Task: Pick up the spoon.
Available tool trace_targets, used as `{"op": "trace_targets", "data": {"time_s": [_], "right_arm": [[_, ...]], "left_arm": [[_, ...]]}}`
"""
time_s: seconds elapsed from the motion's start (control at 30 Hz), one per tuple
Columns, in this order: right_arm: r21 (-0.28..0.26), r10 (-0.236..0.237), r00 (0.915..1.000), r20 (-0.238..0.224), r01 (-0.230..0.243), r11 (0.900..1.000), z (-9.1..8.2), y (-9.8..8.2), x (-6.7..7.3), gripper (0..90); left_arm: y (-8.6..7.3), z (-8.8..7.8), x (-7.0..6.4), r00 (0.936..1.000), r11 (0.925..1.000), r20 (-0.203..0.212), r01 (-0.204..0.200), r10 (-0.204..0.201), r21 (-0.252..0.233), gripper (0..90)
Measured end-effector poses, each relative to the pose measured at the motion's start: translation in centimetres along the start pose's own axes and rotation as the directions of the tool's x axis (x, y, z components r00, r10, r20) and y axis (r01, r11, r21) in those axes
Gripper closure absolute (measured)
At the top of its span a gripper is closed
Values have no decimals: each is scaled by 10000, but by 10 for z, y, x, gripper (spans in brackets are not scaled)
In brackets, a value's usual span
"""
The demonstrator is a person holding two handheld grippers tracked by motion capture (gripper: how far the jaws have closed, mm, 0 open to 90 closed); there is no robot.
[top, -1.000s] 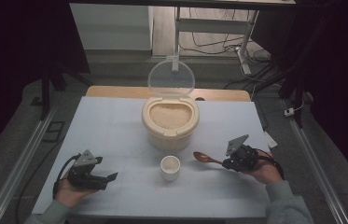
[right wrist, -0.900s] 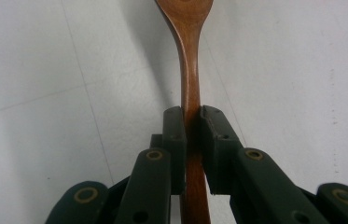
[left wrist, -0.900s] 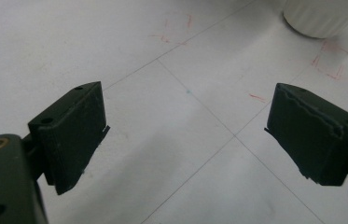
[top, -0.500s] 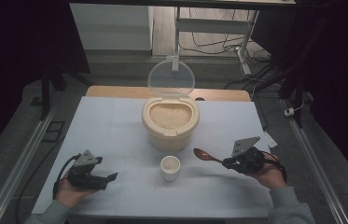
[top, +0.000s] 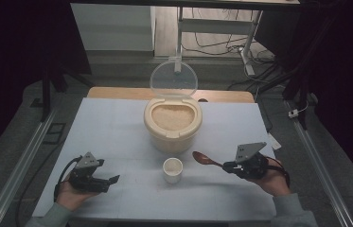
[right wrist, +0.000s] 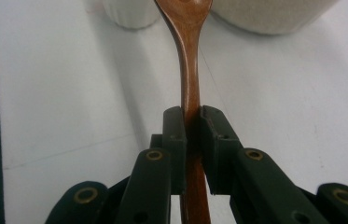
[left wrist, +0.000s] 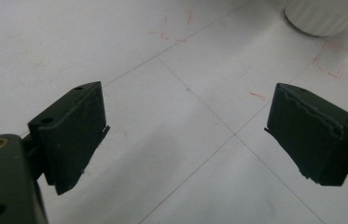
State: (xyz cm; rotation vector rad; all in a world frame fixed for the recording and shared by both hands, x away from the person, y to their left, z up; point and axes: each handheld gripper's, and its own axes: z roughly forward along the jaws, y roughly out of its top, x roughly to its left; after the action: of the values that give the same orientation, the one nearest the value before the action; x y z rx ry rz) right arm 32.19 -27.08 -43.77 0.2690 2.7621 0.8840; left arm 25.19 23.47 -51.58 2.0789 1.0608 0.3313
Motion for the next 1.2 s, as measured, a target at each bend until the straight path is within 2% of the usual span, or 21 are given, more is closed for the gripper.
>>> {"op": "trace_targets", "data": {"time_s": [0.37,0.73,0.97,1.2], "right_arm": [[-634,-545,9980,-320,524,9966,2,20,17,803],[-735,-1111,9918,-626,1064,9916,13,45,27,803],[-807,-1621,9832,-837,1555,9845,26,68,33,803],[-830,-1899,9774,-933,1824,9797,36,82,37,803]], "left_arm": [[0,0,1,10000,10000,47,55,-55,15,117],[0,0,0,10000,10000,80,37,-38,40,117],[0,0,0,9999,10000,105,54,-54,48,117],[0,0,0,9999,10000,102,35,-35,36,117]]}}
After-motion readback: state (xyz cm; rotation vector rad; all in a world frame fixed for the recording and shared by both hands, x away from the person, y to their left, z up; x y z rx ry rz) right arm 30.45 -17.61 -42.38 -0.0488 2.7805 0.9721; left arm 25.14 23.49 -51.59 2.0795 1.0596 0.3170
